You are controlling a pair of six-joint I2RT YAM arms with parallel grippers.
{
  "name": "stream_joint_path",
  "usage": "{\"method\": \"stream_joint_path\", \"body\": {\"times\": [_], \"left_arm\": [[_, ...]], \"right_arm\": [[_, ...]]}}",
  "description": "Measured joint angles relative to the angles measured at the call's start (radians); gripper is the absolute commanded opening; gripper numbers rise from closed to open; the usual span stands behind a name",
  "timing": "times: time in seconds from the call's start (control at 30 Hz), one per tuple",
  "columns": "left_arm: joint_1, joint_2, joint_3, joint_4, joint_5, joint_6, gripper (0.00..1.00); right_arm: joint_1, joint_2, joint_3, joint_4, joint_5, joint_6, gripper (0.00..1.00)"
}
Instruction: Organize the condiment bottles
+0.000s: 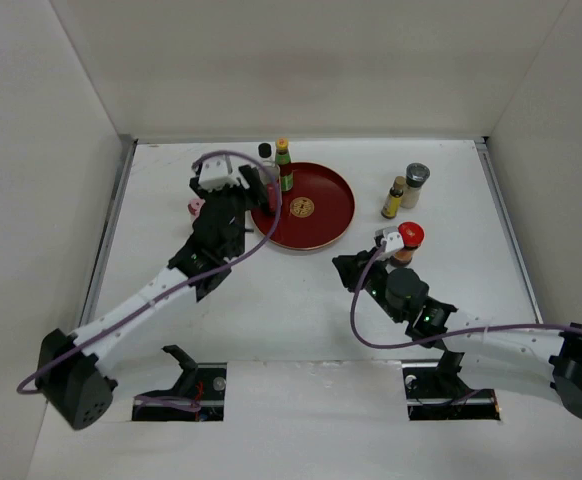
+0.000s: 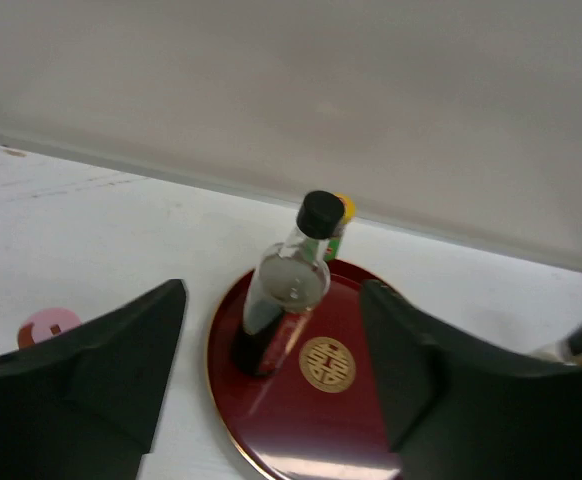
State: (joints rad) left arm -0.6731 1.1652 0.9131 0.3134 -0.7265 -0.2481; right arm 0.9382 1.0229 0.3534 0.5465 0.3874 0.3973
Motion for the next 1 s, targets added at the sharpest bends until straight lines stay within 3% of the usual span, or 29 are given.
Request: {"method": "stream_joint_path", "body": {"times": [0.07, 0.13, 0.27, 0.37, 0.57, 0.77, 1.0], "left_arm": [[-0.042, -0.109, -0.099, 0.023, -0.01, -0.014, 0.47], [-0.098, -0.21, -0.208, 0.039, -0.019, -0.034, 0.41], [-0.225, -0.353, -0.417, 0.051, -0.026, -0.102, 0.41], [-0.322, -0.429, -0.549, 0.067, -0.027, -0.158, 0.47], [-0.412, -0.356, -0.626, 0.17, 0.011, -0.213, 0.51], [-0.411, -0.207, -0.659, 0.33, 0.109, -0.238, 0.54], [-0.379, -0.045, -0.674, 0.496, 0.204, -0.247, 0.55]], "right_arm": [[0.006, -0.055, 0.004, -0.019, -0.002, 0.003, 0.24], [0.003, -0.111, 0.031, -0.093, 0.005, 0.007, 0.34], [-0.043, -0.216, 0.136, -0.274, 0.077, 0.018, 0.78], [-0.111, -0.275, 0.211, -0.389, 0.184, 0.018, 1.0], [-0.268, -0.215, 0.271, -0.582, 0.347, 0.026, 1.0], [-0.369, -0.037, 0.277, -0.725, 0.315, 0.049, 1.0], [-0.462, 0.026, 0.281, -0.715, 0.231, 0.071, 1.0]]}}
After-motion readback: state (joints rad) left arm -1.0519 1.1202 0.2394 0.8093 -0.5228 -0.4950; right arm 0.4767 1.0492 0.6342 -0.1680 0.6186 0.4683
